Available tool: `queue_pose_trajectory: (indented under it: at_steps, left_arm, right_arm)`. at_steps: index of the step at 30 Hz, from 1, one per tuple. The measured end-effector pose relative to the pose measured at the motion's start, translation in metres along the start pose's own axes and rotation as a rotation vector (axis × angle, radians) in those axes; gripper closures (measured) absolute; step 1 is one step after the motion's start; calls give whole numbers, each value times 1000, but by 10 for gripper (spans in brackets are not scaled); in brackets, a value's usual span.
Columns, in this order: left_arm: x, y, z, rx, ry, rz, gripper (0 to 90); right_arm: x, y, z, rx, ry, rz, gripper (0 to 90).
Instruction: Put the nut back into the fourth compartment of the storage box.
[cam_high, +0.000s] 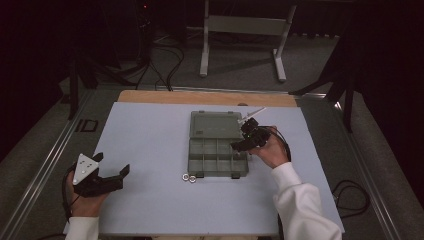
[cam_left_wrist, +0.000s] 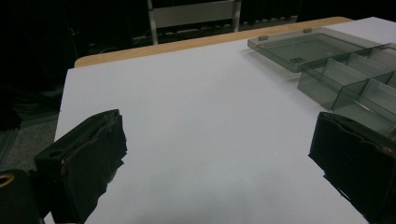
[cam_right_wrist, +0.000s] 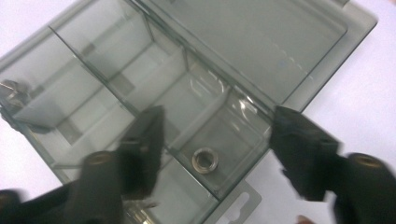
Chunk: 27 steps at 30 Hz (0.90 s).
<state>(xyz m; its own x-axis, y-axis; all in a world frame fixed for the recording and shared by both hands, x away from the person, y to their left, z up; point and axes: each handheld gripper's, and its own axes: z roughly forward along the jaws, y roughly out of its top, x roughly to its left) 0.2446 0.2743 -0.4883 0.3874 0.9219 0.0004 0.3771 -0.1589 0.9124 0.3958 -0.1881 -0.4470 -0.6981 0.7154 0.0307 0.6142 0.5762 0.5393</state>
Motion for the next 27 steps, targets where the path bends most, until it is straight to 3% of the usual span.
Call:
queue_pose_trajectory:
  at_steps: [9, 15, 27]
  left_arm:
    - [0, 0, 0, 1, 2, 1, 36]
    - [0, 0, 0, 0, 2, 1, 36]
    - [0, 0, 0, -2, 1, 0, 36]
  right_arm:
    - [23, 4, -16, -105, 3, -56, 216]
    - [41, 8, -19, -136, 22, -113, 212]
    - [68, 18, -14, -152, 63, -179, 208]
